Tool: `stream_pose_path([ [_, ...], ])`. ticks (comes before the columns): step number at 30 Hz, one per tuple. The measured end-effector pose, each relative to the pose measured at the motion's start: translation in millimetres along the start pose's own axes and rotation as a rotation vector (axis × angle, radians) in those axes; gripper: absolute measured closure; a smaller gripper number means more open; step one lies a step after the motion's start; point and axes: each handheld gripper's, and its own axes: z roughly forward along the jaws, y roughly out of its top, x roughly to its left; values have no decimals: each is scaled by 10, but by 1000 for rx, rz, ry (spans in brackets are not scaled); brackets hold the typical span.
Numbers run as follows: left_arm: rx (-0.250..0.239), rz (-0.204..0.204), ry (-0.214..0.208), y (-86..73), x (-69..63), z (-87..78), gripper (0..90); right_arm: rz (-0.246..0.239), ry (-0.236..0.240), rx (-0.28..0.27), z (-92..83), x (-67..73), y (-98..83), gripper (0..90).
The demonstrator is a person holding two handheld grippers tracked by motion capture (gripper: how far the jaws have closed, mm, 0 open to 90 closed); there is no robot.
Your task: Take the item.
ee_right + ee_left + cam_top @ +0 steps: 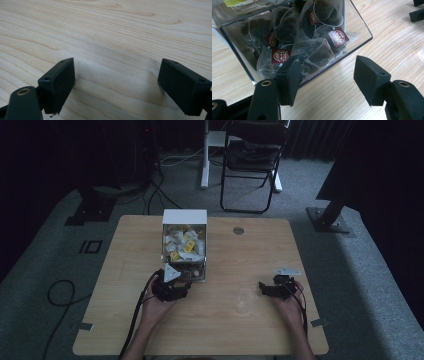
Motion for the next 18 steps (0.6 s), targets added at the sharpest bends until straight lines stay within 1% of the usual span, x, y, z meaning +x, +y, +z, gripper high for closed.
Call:
stream_pose_path([
  [7,-4,-13,-1,-6,2,-2,407,1,0,1,0,1,0,141],
  [9,-4,-14,-3,-8,-1,-9,426,0,0,1,-1,0,0,140],
  [13,-6,-14,-14,-30,-13,-33,435,0,0,0,0,0,0,140],
  [14,-6,-21,-22,-40,-17,-45,435,-1,0,0,0,0,0,141],
  [18,-11,-19,-37,-85,-37,-101,451,-1,0,0,0,0,0,140],
])
